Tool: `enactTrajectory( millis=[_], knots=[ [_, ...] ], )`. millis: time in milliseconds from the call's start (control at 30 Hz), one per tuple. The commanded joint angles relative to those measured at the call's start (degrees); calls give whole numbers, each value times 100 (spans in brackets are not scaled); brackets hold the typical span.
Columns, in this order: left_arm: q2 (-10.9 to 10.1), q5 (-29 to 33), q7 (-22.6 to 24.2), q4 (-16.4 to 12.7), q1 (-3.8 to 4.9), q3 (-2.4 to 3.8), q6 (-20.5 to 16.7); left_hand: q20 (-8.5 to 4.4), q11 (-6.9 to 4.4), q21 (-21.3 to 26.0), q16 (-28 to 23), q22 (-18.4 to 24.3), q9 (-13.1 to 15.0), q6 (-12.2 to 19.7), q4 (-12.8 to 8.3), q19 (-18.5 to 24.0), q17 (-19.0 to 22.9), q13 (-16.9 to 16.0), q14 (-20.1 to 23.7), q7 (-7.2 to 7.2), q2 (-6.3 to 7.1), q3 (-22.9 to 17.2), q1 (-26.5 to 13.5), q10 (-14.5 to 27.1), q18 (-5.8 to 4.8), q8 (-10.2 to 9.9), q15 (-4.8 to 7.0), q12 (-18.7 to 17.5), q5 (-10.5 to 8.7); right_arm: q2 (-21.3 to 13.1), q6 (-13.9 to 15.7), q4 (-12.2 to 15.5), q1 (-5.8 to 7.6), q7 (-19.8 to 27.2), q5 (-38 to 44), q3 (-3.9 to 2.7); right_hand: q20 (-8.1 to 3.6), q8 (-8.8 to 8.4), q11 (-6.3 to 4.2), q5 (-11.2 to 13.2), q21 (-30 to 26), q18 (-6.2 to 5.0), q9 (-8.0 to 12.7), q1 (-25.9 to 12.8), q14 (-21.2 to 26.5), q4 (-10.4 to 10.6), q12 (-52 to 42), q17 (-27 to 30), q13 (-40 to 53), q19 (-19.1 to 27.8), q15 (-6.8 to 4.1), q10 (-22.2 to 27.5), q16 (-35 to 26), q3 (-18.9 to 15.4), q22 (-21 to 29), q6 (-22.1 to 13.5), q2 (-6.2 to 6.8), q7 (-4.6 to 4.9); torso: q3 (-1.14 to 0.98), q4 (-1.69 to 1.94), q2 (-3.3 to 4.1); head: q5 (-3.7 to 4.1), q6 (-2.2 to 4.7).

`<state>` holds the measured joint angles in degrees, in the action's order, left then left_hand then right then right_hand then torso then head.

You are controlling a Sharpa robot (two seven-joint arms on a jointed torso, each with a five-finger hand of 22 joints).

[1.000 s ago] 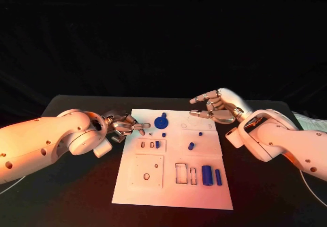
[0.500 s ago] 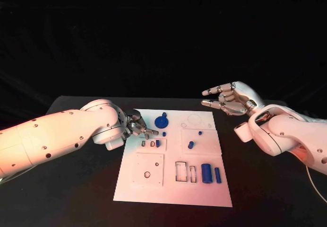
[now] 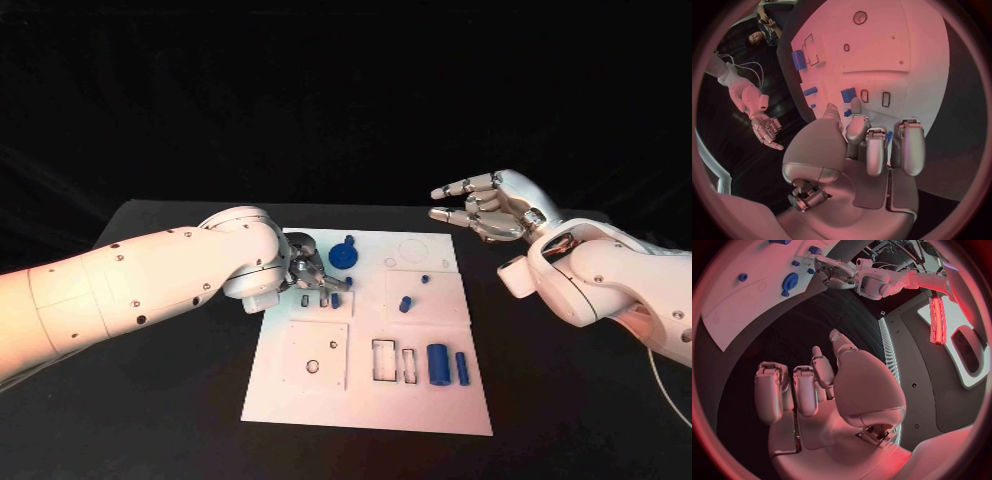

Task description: Assemble the parts on the task board

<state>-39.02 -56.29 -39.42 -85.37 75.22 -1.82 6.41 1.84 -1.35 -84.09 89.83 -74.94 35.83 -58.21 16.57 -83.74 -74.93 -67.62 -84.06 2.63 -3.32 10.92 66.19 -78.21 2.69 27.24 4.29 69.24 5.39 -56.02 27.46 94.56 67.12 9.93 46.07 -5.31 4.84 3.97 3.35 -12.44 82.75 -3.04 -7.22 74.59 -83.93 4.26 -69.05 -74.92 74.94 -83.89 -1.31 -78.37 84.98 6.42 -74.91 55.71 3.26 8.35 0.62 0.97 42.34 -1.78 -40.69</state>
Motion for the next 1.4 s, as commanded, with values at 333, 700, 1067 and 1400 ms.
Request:
enactTrajectory(
  millis=[333, 700, 1067, 1400],
  knots=[
    [152, -161, -420, 133, 25, -20, 467, -14, -11, -56, 17, -473, 108, 68, -34, -164, -1507, -43, -594, -17, -70, 43, 122, -52, -54, 57, 39, 47, 1, 41, -55, -23, 2, -6, -23, -3, 1, 32, -5, -20, -33, -4, -10, 20, -400, -28, 20, -608, -7, 31, 24, 21, -15, 10, -15, 43, -29, 3, 0, -3, 5, -26, -27],
    [226, -177, -391, 221, 25, -45, 491, -15, -14, -73, 17, -507, 185, 87, -51, -175, -1507, -65, -594, -21, -96, 32, 226, -61, -60, 74, 41, 62, 13, 59, -88, -42, 1, -25, -23, -3, 1, 32, -5, -20, -33, -4, -10, 20, -400, -28, 20, -608, -7, 31, 24, 21, -15, 10, -15, 43, -29, 3, 3, 8, 0, -4, -70],
    [239, -178, -385, 215, 25, -49, 565, -17, -19, -84, 17, -529, 272, 107, -79, -180, -1507, -86, -594, -25, -131, -3, 362, -70, -63, 88, 44, 75, 24, 65, -123, -53, 0, -49, -22, -2, 0, 32, -6, -38, -41, -7, -10, 14, -399, -24, 11, -603, -3, 35, 23, 14, -19, 7, -3, 49, -33, 2, 3, 9, 1, -3, -90],
    [263, -178, -374, 223, 25, -52, 565, -18, -20, -91, 17, -546, 330, 122, -106, -184, -1507, -92, -594, -26, -157, -48, 467, -70, -66, 90, 45, 73, 30, 74, -151, -53, -2, -58, -22, -2, 0, 32, -6, -38, -41, -7, -10, 14, -399, -24, 11, -603, -3, 35, 23, 14, -19, 7, -3, 49, -33, 2, 2, 8, 3, -3, -95]
  ],
)
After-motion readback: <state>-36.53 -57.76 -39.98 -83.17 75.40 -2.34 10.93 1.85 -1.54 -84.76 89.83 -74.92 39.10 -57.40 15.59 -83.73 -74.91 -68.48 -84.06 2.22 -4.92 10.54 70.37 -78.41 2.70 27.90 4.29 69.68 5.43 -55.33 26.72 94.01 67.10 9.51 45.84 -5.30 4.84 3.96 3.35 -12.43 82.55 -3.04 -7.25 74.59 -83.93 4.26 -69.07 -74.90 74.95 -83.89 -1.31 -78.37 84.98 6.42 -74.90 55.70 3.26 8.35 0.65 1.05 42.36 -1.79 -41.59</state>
